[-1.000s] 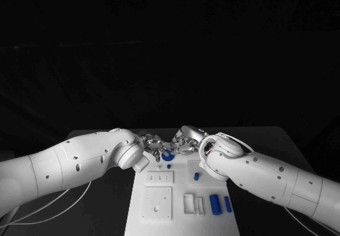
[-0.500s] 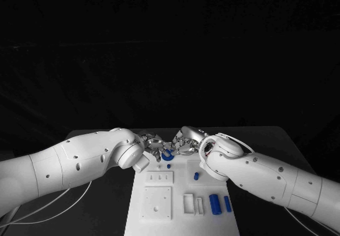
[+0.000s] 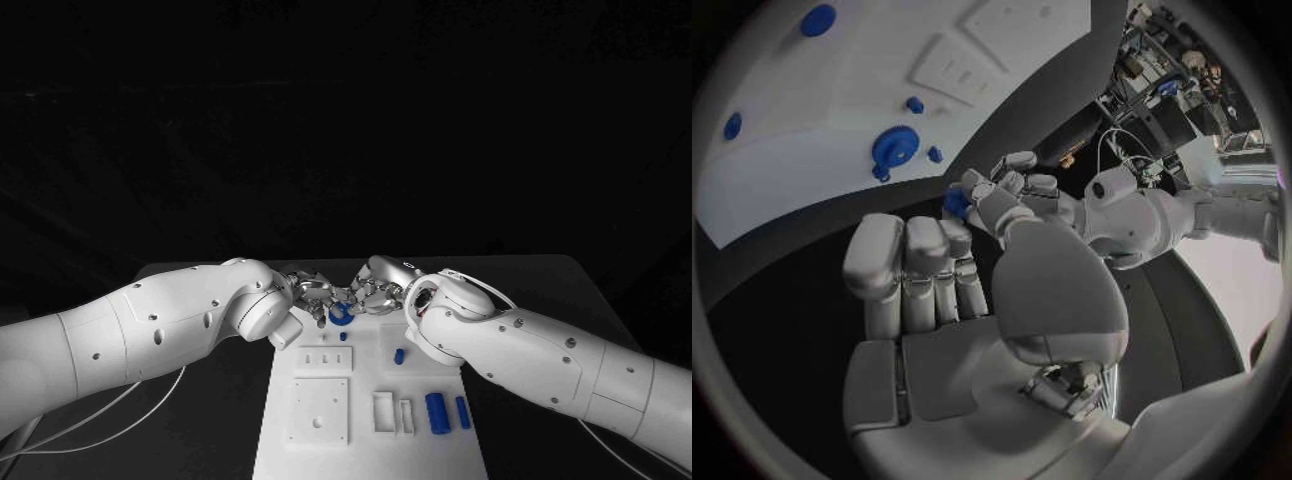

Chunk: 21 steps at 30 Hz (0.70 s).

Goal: Assemble the parts on the task board

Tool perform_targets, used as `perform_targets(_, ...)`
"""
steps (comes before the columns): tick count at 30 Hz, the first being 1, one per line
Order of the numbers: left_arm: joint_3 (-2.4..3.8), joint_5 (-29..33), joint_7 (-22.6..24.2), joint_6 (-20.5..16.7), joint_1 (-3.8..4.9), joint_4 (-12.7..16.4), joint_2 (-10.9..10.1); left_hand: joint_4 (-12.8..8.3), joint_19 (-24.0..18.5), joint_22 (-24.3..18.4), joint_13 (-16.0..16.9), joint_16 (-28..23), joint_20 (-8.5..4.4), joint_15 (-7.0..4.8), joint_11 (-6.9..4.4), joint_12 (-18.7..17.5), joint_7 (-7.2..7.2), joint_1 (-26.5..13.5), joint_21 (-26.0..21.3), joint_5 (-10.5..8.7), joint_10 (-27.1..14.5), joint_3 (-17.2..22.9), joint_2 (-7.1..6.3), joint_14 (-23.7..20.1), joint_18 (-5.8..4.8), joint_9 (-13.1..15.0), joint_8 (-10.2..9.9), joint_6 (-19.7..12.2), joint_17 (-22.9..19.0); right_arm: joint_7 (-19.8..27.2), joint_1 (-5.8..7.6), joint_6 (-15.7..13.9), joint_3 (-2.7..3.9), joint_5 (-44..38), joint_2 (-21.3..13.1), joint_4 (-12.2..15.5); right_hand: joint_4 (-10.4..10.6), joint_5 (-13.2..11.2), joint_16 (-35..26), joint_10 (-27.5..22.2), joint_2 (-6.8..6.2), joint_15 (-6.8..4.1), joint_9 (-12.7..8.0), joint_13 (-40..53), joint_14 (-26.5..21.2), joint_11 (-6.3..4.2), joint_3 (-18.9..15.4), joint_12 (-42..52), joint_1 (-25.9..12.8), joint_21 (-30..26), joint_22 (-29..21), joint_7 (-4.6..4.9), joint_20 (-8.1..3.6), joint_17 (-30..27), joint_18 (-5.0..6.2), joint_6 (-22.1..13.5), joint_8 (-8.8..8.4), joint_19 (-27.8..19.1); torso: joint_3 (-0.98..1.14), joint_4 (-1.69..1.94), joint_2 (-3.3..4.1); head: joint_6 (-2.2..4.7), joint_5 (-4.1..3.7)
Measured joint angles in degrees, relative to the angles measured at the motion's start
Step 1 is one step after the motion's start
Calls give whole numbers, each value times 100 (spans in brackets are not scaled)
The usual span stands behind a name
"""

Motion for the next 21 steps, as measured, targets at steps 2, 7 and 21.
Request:
perform_targets(2,0,-9,-2,14,0,-1,-1,0,40,48,75,124,-40,-30,-26,159,11,-2,1,0,-14,0,-2,13,0,0,-3,11,43,0,-1,1,-2,0,-1,1,-7,0,0,0,0,0,0,0,0,0,-7,0,0,0,0,0,0,0,0,0,-6,0,0,1,-1,-6,0)
perform_targets(7,2,-48,-5,36,0,-1,-3,-1,56,144,156,276,-56,-50,-32,318,16,-23,1,46,-10,1,-22,32,0,0,-15,16,82,2,-2,3,-3,0,-3,3,11,0,0,0,-1,0,1,0,0,0,-22,0,0,0,0,0,0,0,0,1,8,0,3,0,-1,-18,4)
perform_targets(21,14,-229,17,41,8,7,11,-61,114,301,253,456,-113,-111,-93,743,17,-90,26,167,-10,28,-76,94,0,206,-49,20,196,66,-15,-42,-13,25,-145,97,367,192,-362,-422,-254,46,-6,-434,-97,43,-416,-613,-202,-496,-1,59,0,-261,0,-455,80,0,3,-2,-8,-38,18)
